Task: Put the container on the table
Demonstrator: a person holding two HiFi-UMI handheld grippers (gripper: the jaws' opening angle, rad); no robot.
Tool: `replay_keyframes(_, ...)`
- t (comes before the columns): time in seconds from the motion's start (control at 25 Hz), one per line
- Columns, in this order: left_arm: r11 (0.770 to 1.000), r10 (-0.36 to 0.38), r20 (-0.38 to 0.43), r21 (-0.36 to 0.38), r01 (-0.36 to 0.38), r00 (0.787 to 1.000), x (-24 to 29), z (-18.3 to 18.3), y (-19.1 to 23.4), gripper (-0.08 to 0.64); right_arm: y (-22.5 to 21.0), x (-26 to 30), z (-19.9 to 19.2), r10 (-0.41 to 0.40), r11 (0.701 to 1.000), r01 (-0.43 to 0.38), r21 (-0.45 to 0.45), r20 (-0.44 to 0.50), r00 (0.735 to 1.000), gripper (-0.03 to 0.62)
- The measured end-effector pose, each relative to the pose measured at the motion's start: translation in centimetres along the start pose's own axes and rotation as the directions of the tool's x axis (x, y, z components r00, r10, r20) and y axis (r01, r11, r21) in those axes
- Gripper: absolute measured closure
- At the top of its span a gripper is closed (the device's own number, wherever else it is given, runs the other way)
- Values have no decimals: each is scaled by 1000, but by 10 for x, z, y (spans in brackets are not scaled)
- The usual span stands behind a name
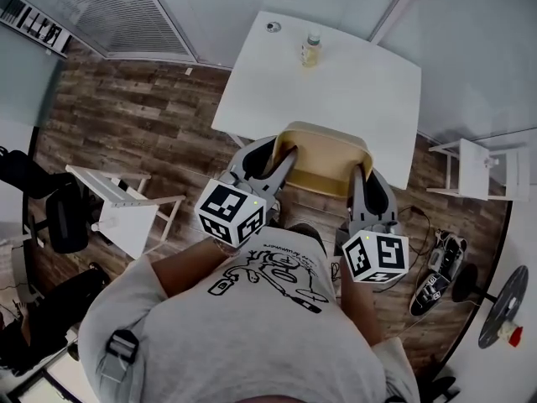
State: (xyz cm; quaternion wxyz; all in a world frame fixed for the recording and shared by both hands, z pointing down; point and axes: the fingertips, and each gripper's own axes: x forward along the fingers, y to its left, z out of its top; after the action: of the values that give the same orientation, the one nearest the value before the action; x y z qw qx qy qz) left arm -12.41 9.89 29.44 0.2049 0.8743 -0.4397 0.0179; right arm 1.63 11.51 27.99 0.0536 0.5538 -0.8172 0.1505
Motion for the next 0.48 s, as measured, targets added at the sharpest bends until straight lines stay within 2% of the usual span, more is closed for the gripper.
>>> replay_keyframes(0.2, 1000, 2, -14, -5, -2, 1000, 11, 1, 16, 442, -2, 19, -3, -1, 1000, 2, 10, -14, 1000, 571)
replay_keyframes(0.48, 1000, 0, -26, -17, 0, 1000, 32, 2, 12, 442, -23, 27, -1, -7, 1000, 8, 25, -23, 1000, 571)
